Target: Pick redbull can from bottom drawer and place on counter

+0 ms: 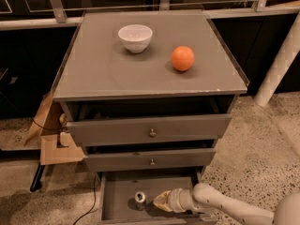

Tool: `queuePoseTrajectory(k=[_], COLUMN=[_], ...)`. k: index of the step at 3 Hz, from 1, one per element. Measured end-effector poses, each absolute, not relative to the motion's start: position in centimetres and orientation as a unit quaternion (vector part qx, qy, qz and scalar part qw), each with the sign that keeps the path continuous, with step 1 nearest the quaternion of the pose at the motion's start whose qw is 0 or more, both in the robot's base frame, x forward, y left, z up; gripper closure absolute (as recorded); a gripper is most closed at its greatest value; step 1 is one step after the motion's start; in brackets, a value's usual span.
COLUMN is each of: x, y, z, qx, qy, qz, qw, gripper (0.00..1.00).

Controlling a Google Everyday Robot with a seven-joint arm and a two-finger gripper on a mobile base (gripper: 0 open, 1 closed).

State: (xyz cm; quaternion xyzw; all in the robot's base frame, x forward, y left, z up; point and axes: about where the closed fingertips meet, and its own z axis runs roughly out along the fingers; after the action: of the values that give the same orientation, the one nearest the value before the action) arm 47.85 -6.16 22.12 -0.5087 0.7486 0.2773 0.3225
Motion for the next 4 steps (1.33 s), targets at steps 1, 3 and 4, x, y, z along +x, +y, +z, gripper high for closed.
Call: queuePoseTrajectory(k=[1, 3, 4], x=[48.0, 48.7, 49.5], y=[-5.3, -3.7, -2.4], z=[21.8, 21.2, 20.7], qx=[-0.511, -0.518, -0.519], qy=[0.742, 0.729, 0.72], qz=[0.287, 0.3, 0.31], qw=[0.324, 0.331, 0.34], gripper=[0.25, 0.25, 0.26])
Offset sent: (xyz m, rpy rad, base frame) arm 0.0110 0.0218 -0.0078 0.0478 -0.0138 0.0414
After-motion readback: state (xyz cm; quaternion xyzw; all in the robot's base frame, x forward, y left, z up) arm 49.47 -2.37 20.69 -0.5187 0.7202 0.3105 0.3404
